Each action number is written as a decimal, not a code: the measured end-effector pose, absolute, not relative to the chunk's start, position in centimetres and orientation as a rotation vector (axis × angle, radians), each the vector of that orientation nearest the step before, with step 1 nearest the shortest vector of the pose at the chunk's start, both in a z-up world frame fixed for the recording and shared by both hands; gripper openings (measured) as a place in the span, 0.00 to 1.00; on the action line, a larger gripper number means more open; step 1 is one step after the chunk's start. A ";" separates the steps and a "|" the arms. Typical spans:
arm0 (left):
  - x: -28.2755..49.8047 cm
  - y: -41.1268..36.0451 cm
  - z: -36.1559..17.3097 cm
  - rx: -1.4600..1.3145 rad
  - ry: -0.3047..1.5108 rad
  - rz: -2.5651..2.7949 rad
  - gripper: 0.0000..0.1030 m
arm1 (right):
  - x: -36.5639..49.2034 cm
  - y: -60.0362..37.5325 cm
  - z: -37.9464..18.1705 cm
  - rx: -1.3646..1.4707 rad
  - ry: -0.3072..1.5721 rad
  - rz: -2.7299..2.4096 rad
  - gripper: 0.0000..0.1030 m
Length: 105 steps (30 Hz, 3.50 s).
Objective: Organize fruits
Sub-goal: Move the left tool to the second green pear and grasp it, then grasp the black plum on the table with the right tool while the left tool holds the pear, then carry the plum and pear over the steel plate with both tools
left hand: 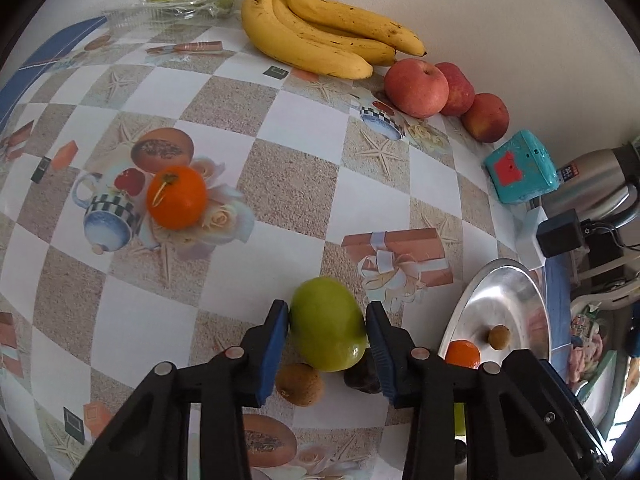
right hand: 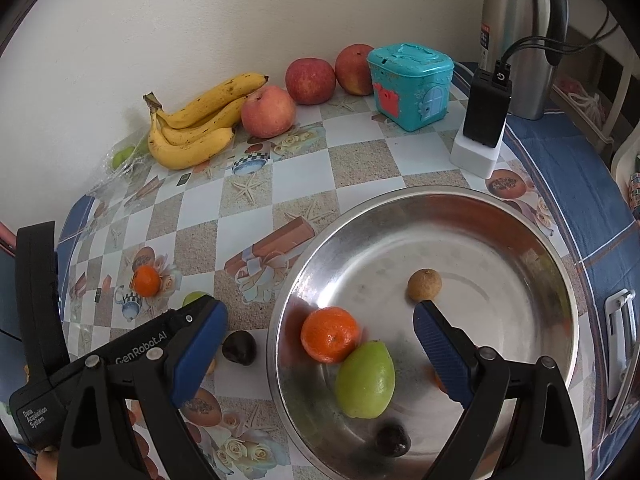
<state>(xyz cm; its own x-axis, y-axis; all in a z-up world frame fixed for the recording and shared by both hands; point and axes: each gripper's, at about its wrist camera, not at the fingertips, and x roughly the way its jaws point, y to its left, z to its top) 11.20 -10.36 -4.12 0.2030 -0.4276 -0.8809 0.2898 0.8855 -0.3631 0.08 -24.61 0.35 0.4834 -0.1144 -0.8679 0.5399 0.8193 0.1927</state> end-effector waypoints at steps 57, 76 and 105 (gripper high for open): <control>14.3 -0.2 -1.8 -0.424 1.292 -0.378 0.41 | 5.0 -17.0 -3.9 0.288 1.129 -0.254 0.41; 14.5 -0.2 -1.7 -0.424 1.290 -0.371 0.41 | 5.2 -16.1 -4.8 0.193 1.184 -0.292 0.28; 12.2 -4.5 2.3 -0.331 1.217 -0.490 0.41 | 0.5 -24.7 0.8 0.487 1.016 -0.432 0.28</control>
